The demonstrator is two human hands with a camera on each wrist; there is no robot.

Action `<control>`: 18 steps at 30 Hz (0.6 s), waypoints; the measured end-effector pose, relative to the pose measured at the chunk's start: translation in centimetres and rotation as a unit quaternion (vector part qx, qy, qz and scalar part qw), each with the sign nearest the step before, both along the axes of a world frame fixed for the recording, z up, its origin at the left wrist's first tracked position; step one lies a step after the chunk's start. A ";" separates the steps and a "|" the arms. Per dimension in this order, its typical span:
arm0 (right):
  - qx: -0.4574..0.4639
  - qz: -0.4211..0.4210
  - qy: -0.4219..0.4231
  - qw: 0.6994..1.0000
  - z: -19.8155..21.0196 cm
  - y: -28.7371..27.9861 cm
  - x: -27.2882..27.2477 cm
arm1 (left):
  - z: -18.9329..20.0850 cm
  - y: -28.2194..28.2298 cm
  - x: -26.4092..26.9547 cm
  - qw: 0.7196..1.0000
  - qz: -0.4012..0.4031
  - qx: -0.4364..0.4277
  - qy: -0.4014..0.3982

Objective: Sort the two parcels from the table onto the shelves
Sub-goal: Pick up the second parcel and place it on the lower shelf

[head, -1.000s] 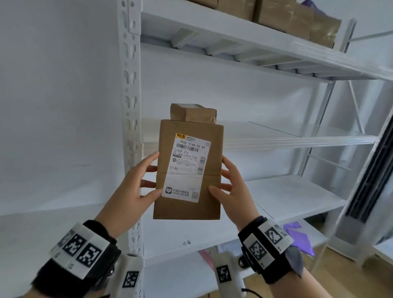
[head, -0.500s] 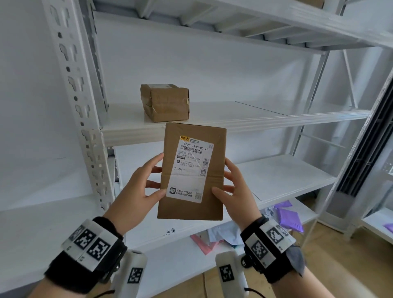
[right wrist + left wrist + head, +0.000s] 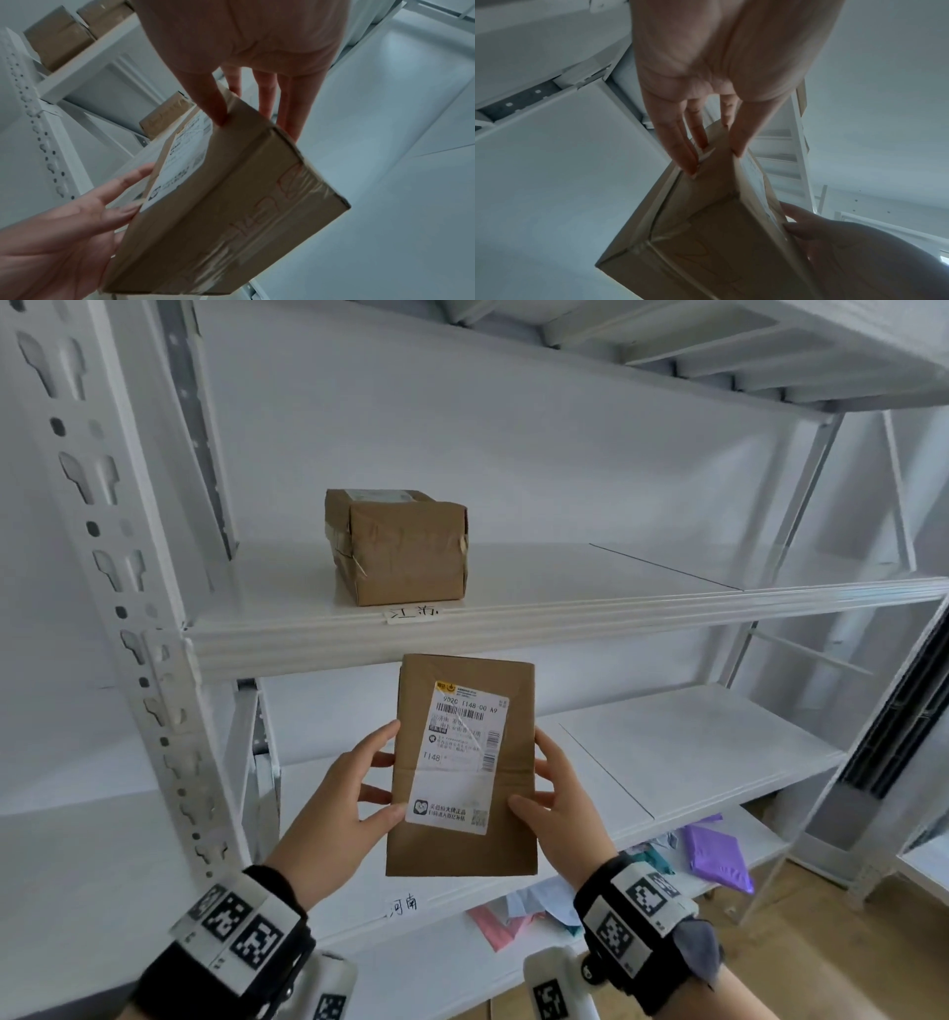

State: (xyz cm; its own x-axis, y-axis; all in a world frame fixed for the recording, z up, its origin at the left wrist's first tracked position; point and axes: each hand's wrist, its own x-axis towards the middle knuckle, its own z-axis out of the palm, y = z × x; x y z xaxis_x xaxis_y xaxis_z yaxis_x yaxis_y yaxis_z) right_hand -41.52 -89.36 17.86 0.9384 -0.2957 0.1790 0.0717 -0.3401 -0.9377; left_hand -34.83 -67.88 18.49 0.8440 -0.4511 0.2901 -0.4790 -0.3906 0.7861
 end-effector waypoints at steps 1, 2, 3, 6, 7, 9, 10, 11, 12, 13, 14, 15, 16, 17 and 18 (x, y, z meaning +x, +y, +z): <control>0.007 0.000 0.007 1.000 -0.4 -0.1 0.7 | -0.4 -0.1 0.5 1.000 0.001 0.002 0.004; 0.012 0.001 0.012 1.000 -0.8 -0.2 1.4 | -0.8 -0.1 1.0 1.000 0.004 0.004 0.008; 0.015 0.003 0.018 1.000 -1.3 -0.2 2.0 | -1.2 -0.2 1.4 1.000 0.008 0.008 0.011; 0.023 0.008 0.033 0.999 -2.8 -0.3 3.5 | -2.5 -0.3 2.5 0.999 0.016 0.019 0.023; 0.027 0.011 0.040 0.999 -3.4 -0.3 3.9 | -3.0 -0.3 2.8 0.999 0.019 0.023 0.028; 0.031 0.016 0.054 0.998 -4.5 -0.3 4.7 | -3.8 -0.4 3.4 0.998 0.025 0.029 0.042; 0.034 0.020 0.061 0.997 -4.9 -0.4 5.1 | -4.1 -0.4 3.7 0.998 0.030 0.032 0.050; 0.039 0.025 0.067 0.997 -5.1 -0.4 5.5 | -4.4 -0.5 3.9 0.997 0.034 0.035 0.058; 0.040 0.033 0.072 0.996 -5.3 -0.5 6.0 | -4.6 -0.5 4.2 0.997 0.039 0.037 0.064; 0.037 0.041 0.076 0.996 -5.4 -0.7 6.6 | -4.9 -0.5 4.5 0.996 0.045 0.036 0.070; 0.031 0.051 0.081 0.995 -5.6 -0.8 7.2 | -5.1 -0.5 4.8 0.995 0.052 0.035 0.077; 0.027 0.059 0.086 0.994 -5.7 -0.8 7.8 | -5.4 -0.5 5.1 0.994 0.059 0.033 0.084; 0.022 0.067 0.092 0.993 -5.8 -0.9 8.4 | -5.6 -0.5 5.5 0.993 0.068 0.031 0.090; 0.017 0.074 0.100 0.992 -6.0 -0.9 9.1 | -5.9 -0.4 5.8 0.992 0.076 0.031 0.096; 0.013 0.081 0.108 0.991 -6.2 -0.9 9.8 | -6.2 -0.4 6.2 0.991 0.084 0.031 0.103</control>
